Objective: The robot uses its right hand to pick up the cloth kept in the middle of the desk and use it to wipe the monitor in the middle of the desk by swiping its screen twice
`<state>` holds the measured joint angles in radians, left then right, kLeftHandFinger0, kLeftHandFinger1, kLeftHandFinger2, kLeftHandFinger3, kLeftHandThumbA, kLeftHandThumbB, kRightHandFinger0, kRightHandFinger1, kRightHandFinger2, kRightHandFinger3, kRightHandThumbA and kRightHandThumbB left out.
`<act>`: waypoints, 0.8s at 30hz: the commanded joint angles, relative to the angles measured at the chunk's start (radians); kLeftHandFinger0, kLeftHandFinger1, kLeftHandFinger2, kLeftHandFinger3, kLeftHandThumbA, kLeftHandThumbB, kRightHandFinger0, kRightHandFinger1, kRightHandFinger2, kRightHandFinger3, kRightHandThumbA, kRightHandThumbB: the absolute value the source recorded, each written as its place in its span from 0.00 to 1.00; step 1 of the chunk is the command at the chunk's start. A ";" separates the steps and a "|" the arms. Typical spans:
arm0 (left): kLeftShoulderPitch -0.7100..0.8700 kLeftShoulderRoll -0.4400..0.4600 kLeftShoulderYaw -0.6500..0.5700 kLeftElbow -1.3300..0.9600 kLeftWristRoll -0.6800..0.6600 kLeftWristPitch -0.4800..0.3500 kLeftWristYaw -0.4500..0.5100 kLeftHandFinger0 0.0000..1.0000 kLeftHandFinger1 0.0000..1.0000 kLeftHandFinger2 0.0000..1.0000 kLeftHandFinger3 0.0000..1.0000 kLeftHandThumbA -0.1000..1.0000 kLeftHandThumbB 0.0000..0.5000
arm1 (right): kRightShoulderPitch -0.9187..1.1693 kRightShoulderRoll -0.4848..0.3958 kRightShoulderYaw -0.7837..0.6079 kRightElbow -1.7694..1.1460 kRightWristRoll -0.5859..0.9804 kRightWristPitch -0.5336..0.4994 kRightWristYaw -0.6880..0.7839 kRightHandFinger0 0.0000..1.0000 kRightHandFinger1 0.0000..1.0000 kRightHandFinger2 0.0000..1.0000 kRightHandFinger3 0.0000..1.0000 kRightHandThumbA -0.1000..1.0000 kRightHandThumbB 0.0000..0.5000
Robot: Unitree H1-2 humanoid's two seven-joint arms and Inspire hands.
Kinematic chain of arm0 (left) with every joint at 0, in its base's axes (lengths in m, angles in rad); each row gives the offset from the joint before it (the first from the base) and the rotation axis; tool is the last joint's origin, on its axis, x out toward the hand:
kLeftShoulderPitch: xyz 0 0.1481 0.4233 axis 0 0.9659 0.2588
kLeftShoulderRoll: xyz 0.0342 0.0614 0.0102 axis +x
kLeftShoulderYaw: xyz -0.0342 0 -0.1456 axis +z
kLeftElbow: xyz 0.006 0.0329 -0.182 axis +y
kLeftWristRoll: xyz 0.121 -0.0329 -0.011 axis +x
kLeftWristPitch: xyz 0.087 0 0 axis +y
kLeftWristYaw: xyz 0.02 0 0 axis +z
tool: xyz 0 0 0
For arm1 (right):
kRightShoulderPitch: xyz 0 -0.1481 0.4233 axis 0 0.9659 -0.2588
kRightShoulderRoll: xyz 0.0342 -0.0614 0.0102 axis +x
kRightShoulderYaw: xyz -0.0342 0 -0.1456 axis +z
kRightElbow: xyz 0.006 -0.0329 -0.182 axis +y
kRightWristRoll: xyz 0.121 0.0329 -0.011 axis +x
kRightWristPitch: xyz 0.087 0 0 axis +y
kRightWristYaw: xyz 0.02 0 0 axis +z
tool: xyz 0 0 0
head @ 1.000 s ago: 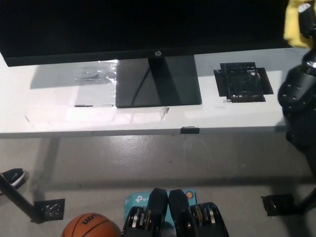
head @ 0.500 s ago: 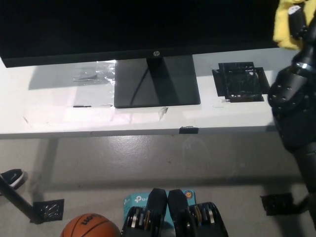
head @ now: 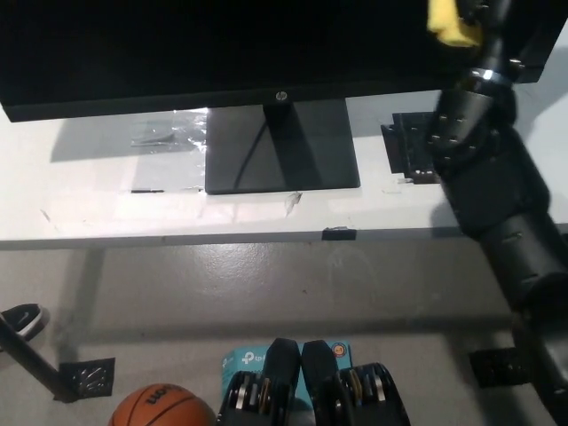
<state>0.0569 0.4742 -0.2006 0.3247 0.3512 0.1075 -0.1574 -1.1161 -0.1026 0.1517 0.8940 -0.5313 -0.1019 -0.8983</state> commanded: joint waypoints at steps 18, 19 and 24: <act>-0.016 0.004 -0.012 -0.019 0.022 -0.003 -0.004 0.93 0.97 0.93 0.79 0.31 0.59 | -0.279 0.266 0.185 0.253 -0.053 -0.032 -0.048 0.00 0.00 0.09 0.38 0.00 0.30; -0.021 0.005 -0.013 -0.020 0.022 0.001 -0.008 0.93 0.97 0.93 0.79 0.32 0.60 | -0.302 0.284 0.198 0.278 -0.057 -0.036 -0.051 0.00 0.00 0.08 0.37 0.00 0.30; -0.027 0.006 -0.012 -0.031 0.021 0.027 -0.021 0.96 0.99 0.95 0.82 0.31 0.60 | -0.335 0.317 0.223 0.298 -0.046 -0.037 -0.036 0.00 0.00 0.06 0.37 0.00 0.25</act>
<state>0.0429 0.4688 -0.2105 0.3209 0.3605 0.1157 -0.1618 -1.3594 0.2011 0.3594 1.1921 -0.5558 -0.1078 -0.9370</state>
